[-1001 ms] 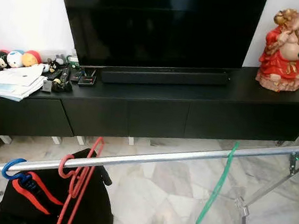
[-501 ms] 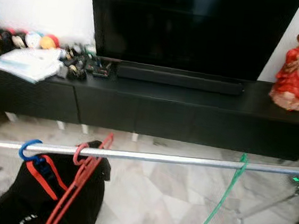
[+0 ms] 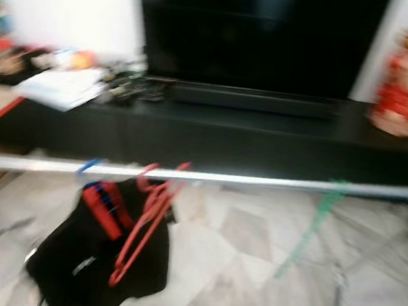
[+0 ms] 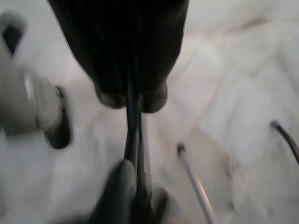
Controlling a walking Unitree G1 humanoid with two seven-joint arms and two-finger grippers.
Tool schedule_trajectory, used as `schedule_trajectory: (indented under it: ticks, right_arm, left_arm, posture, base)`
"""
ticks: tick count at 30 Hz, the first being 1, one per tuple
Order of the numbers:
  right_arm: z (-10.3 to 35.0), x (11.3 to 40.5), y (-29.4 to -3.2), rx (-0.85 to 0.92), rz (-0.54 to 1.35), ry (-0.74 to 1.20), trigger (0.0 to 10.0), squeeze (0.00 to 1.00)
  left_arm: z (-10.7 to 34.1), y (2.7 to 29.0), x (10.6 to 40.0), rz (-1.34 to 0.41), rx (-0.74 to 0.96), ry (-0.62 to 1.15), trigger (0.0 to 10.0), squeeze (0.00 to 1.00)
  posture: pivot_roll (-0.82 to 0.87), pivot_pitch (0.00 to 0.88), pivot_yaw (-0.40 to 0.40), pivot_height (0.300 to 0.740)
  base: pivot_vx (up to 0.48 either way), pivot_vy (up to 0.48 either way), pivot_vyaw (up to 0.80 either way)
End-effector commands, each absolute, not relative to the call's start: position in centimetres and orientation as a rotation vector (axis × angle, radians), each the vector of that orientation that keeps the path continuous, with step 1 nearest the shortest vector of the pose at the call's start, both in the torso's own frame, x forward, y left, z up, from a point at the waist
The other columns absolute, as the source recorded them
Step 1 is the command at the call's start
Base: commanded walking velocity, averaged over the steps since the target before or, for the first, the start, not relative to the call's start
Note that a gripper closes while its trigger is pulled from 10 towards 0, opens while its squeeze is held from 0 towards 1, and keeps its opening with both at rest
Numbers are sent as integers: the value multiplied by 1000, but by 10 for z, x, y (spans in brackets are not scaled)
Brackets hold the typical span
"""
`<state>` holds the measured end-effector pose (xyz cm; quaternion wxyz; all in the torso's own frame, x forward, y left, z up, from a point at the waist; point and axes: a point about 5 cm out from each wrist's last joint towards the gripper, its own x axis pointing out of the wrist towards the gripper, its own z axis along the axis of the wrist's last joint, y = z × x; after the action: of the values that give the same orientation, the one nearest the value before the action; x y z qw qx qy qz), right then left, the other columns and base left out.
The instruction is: Hang hanger
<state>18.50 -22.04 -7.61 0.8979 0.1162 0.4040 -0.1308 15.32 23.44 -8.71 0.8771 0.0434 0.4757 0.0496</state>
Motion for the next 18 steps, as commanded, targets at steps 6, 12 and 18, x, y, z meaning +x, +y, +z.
schedule_trajectory:
  ticks: [6, 12, 18]
  right_arm:
    - [-86, 167, -211, 260, -302, 869, 10000, 0]
    - [-82, 176, -213, 241, -302, 867, 10000, 0]
    - [-76, 188, -215, 206, -280, 831, 10000, 0]
  left_arm:
    - [-83, 227, 169, 103, 66, 978, 10000, 0]
    - [-84, 210, 175, 88, 41, 972, 10000, 0]
    - [-87, 203, 172, 97, 16, 986, 10000, 0]
  posture:
    - [-36, 0, 93, 740]
    - [-40, 0, 63, 740]
    - [-41, 0, 32, 740]
  base:
    - [-282, 0, 0]
    - [-283, 0, 0]
    - [-291, 0, 0]
